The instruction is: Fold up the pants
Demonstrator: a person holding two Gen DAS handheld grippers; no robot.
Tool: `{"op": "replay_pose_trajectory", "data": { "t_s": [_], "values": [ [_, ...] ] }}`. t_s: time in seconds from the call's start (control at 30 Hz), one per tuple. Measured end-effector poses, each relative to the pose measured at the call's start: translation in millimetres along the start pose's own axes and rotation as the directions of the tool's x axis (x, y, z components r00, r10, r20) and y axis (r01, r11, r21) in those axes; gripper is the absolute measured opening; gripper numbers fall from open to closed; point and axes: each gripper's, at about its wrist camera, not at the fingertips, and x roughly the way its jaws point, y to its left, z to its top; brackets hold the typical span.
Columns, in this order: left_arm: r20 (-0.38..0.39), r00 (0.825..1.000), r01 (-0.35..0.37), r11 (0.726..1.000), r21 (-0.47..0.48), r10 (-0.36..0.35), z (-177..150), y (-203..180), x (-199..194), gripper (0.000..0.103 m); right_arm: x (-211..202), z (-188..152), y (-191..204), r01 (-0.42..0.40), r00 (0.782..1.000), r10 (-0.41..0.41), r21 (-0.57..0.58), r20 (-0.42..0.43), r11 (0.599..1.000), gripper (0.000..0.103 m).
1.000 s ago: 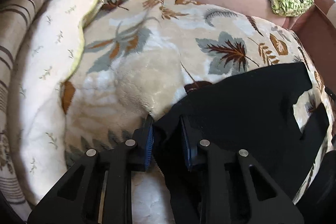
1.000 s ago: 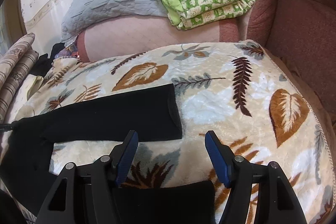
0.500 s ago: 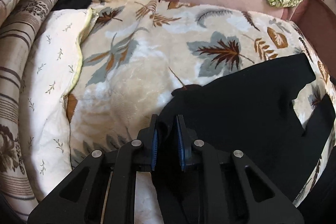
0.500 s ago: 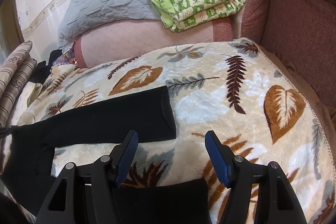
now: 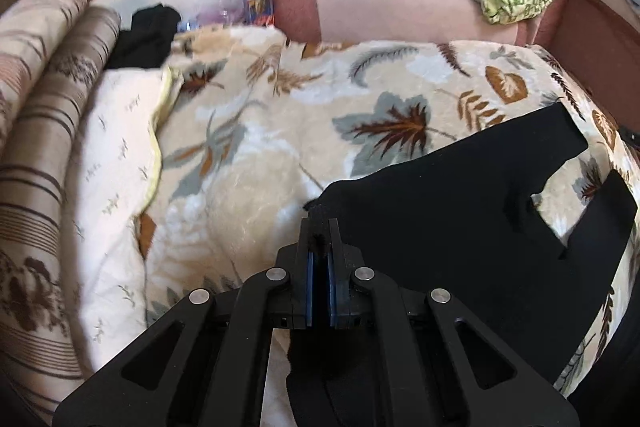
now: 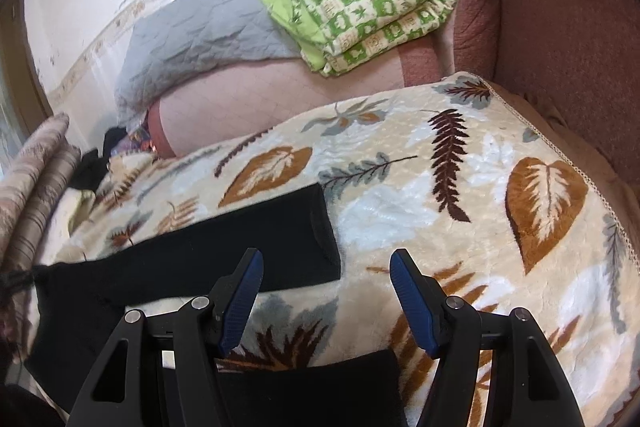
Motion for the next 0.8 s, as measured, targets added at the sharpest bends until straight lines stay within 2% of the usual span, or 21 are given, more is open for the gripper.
{"op": "replay_pose_trajectory", "data": {
  "t_s": [0.1, 0.17, 0.23, 0.27, 0.33, 0.4, 0.47, 0.57, 0.67, 0.7, 0.8],
  "values": [
    [0.01, 1.0, -0.028, 0.999, 0.016, 0.028, 4, -6, -10, 0.004, 3, 10, -13, -0.022, 1.0, 0.021, 0.053, 0.003, 0.998, 0.064],
    [0.01, 0.998, -0.058, 0.998, 0.029, 0.058, 6, -11, -13, 0.004, 18, 28, -24, -0.022, 0.997, 0.029, 0.096, -0.069, 0.995, 0.065],
    [0.005, 0.997, -0.073, 0.997, 0.021, 0.072, 7, -12, -12, 0.004, 41, 47, -24, -0.054, 0.981, 0.068, 0.08, -0.182, 0.995, 0.064],
    [0.006, 0.997, -0.077, 0.997, 0.01, 0.077, 6, -12, -11, 0.004, 52, 57, -23, -0.061, 0.974, 0.073, 0.063, -0.213, 0.996, 0.064],
    [-0.004, 0.997, -0.083, 0.996, -0.023, 0.083, 5, -10, -9, 0.004, 73, 74, -24, -0.105, 0.96, 0.119, 0.066, -0.253, 0.992, 0.064],
    [-0.002, 0.997, -0.081, 0.996, -0.045, 0.081, 3, -8, -9, 0.004, 101, 86, -24, -0.196, 0.927, 0.223, 0.116, -0.303, 0.974, 0.064],
    [-0.003, 0.998, -0.066, 0.995, -0.076, 0.066, 2, -4, -9, 0.004, 120, 91, -22, -0.221, 0.915, 0.249, 0.123, -0.318, 0.968, 0.064],
    [0.003, 0.998, -0.062, 0.995, -0.082, 0.063, 3, -4, -11, 0.004, 149, 98, -18, -0.197, 0.904, 0.225, 0.113, -0.364, 0.974, 0.059],
    [0.005, 0.999, -0.052, 0.994, -0.097, 0.053, 4, -3, -11, 0.004, 170, 96, -15, -0.237, 0.87, 0.272, 0.133, -0.412, 0.962, 0.045],
    [0.005, 0.998, -0.055, 0.993, -0.103, 0.056, 4, -2, -10, 0.004, 176, 94, -13, -0.236, 0.864, 0.264, 0.117, -0.43, 0.965, 0.041],
    [0.001, 0.998, -0.061, 0.991, -0.123, 0.061, 4, 0, -6, 0.004, 188, 90, -11, -0.216, 0.863, 0.232, 0.088, -0.449, 0.972, 0.028]
  ]
}}
